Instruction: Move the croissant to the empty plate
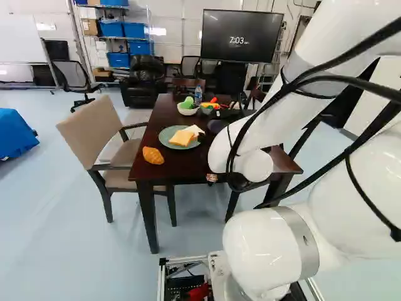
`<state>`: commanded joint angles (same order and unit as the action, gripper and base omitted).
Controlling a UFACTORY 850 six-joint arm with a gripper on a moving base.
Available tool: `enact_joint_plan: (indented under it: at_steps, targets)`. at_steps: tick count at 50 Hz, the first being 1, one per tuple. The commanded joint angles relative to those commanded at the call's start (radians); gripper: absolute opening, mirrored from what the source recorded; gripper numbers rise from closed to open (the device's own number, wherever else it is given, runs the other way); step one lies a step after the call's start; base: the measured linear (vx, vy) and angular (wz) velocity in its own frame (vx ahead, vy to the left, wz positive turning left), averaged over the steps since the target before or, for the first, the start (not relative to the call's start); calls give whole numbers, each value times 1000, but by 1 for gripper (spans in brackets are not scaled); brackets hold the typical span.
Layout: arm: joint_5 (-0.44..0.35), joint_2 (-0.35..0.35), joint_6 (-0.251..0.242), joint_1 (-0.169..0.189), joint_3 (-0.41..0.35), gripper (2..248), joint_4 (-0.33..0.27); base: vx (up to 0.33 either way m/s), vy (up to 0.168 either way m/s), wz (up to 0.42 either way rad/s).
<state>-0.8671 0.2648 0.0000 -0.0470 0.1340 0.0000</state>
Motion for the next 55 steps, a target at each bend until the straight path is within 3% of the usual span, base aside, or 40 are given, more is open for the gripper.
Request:
enact_joint_plan:
  at_steps: [24, 55]
  targets:
    - [67, 65, 0, -56, 6, 247, 0, 0, 0, 0]
    - [191, 67, 0, -146, 65, 247, 0, 0, 0, 0]
